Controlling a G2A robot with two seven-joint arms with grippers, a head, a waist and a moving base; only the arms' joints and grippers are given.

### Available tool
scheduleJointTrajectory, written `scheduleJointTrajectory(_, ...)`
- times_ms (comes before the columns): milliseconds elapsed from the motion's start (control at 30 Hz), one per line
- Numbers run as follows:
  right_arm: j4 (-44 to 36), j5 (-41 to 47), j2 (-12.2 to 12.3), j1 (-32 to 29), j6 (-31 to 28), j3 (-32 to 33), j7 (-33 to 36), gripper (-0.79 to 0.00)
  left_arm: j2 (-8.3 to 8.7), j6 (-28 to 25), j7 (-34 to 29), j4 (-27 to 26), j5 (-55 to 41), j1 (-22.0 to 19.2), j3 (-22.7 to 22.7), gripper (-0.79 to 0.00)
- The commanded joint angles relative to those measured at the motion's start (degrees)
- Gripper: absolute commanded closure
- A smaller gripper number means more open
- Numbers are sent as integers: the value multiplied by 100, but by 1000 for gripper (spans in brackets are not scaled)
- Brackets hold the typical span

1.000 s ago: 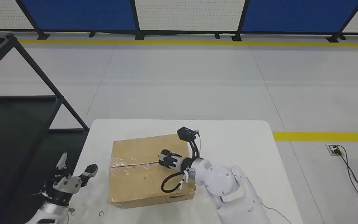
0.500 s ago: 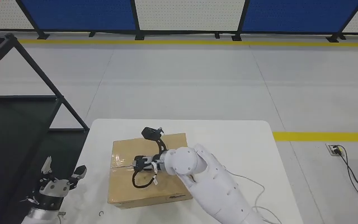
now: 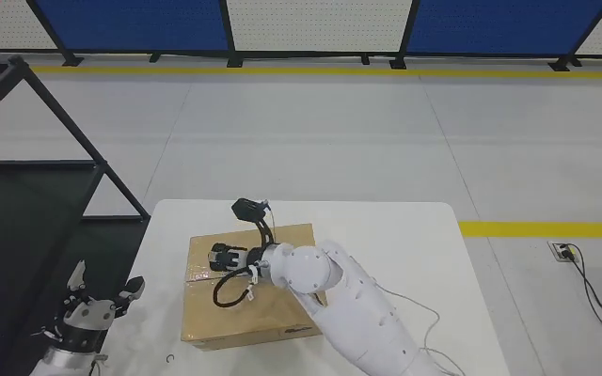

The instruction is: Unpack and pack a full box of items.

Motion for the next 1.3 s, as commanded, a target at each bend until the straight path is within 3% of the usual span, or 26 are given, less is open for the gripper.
scheduleJointTrajectory(0,-571,-158,112,-397,-162,284,-243,0,10,40,-45,-9,13,-30,-24,-785)
scheduleJointTrajectory(233,-2729,-718,455,-2070,-528,1250,-974,0,52,250,-234,-19,-53,-121,-192,-785)
scheduleJointTrajectory(267,-2907,-726,492,-2265,-574,1378,-965,-212,59,300,-252,-11,-66,-129,-212,-785)
scheduleJointTrajectory(333,-3013,-790,515,-2366,-564,1442,-955,-785,63,335,-264,-11,-72,-135,-220,-785)
scheduleJointTrajectory(367,-2984,-770,510,-2334,-577,1421,-966,-8,62,322,-262,-11,-70,-133,-219,-785)
scheduleJointTrajectory(433,-3033,-794,518,-2385,-569,1452,-954,-69,63,339,-266,-10,-73,-135,-222,-784)
scheduleJointTrajectory(600,-3012,-790,515,-2365,-563,1442,-954,-404,63,335,-264,-10,-72,-135,-220,-784)
scheduleJointTrajectory(700,-3012,-790,515,-2365,-563,1442,-954,-563,63,335,-264,-11,-72,-135,-220,-784)
scheduleJointTrajectory(833,-3012,-790,515,-2365,-563,1442,-955,-716,63,335,-264,-11,-72,-135,-220,-784)
scheduleJointTrajectory(1000,-3012,-790,515,-2365,-563,1442,-955,-784,63,335,-264,-11,-72,-135,-220,-785)
scheduleJointTrajectory(1267,-3012,-790,515,-2365,-563,1442,-955,-785,63,335,-264,-11,-72,-135,-220,-784)
